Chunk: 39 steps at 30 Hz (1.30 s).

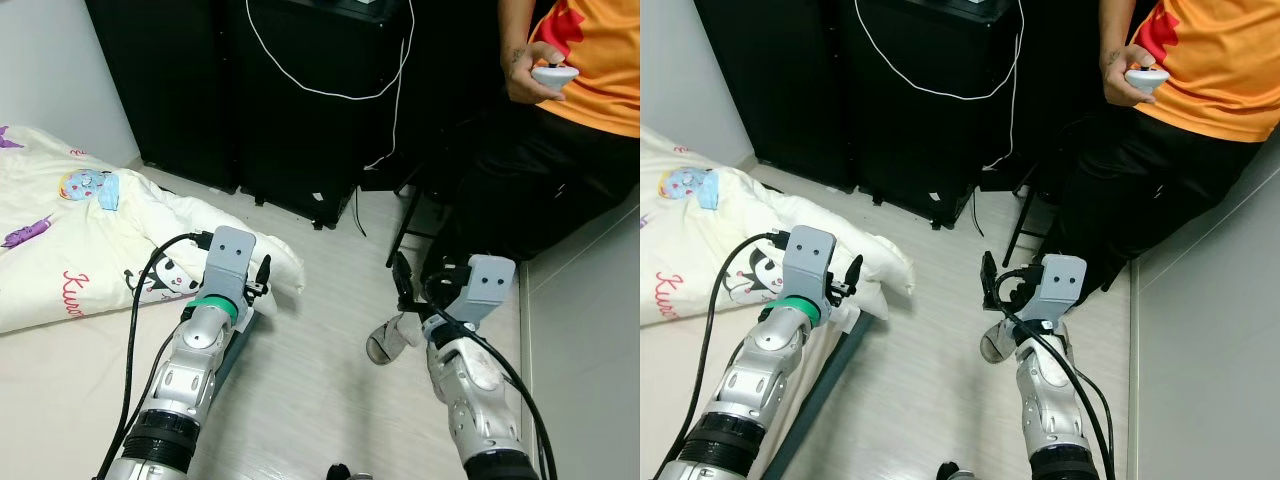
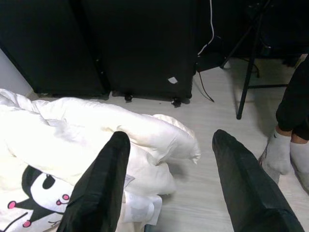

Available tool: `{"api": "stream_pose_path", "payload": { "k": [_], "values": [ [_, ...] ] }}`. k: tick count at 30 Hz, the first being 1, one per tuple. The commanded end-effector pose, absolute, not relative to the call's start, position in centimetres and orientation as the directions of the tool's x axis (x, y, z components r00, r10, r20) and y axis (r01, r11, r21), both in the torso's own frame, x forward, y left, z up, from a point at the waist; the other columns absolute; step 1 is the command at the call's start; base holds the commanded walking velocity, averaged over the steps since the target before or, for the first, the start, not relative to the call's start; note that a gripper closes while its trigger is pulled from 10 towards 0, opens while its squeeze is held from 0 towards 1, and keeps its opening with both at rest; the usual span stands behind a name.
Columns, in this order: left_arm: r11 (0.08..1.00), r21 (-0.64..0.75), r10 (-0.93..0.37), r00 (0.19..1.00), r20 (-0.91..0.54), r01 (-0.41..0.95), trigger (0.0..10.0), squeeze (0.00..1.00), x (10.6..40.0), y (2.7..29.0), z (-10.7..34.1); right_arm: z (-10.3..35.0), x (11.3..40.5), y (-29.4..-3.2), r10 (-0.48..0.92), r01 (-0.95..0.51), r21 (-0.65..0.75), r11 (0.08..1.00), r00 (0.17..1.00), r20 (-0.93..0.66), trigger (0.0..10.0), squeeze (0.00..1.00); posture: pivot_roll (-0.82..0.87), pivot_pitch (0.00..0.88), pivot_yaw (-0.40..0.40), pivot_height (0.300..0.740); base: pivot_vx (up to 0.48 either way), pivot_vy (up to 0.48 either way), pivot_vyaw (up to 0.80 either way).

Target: Clean up the room

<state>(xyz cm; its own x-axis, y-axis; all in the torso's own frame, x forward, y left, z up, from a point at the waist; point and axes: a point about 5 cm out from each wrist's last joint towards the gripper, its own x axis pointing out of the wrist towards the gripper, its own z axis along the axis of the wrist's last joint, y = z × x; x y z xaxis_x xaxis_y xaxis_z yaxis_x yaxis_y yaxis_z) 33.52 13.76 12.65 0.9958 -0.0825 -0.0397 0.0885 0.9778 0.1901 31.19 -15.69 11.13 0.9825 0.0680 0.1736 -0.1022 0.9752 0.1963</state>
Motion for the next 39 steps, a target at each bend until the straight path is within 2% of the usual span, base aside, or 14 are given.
{"api": "stream_pose_path", "payload": {
  "k": [1,17,26,30,34,39],
  "values": [
    [0.978,0.188,-0.086,0.996,-0.040,0.092,10.0,0.00,33.2,13.6,12.4,10.6,30.8,-16.1,0.060,-0.089,0.197,0.976,0.986,0.153,10.0,0.00,0.05,0.152,-0.023,0.740,0.424,0.000,0.00],
    [0.979,0.187,-0.077,0.996,-0.038,0.083,10.0,0.00,33.5,13.5,12.4,10.7,30.7,-16.3,0.062,-0.091,0.189,0.978,0.986,0.153,10.0,0.00,0.05,0.126,-0.022,0.740,0.471,0.000,0.00],
    [0.980,0.182,-0.067,0.996,-0.053,0.075,10.0,0.00,33.6,13.7,12.4,10.7,30.7,-16.5,0.060,-0.088,0.184,0.979,0.986,0.154,10.0,0.00,0.04,0.127,-0.014,0.740,0.000,0.000,0.00],
    [0.971,0.239,0.004,0.996,-0.091,0.018,10.0,0.00,33.8,14.6,11.8,10.6,30.5,-16.5,0.078,-0.102,0.149,0.984,0.984,0.161,10.0,0.00,0.03,0.111,-0.005,0.740,0.000,0.000,0.00],
    [0.959,0.247,0.183,0.969,-0.168,-0.138,10.0,0.00,34.2,16.5,10.2,10.4,30.4,-16.7,0.084,-0.105,0.132,0.986,0.984,0.158,10.0,0.00,0.02,0.103,0.002,0.740,0.000,0.000,0.00],
    [0.949,0.278,0.202,0.964,-0.175,-0.149,10.0,0.00,34.5,17.1,9.8,10.3,30.2,-16.7,0.087,-0.108,0.127,0.986,0.984,0.156,10.0,0.00,0.01,0.096,0.004,0.740,0.000,0.000,0.00]
  ]
}}
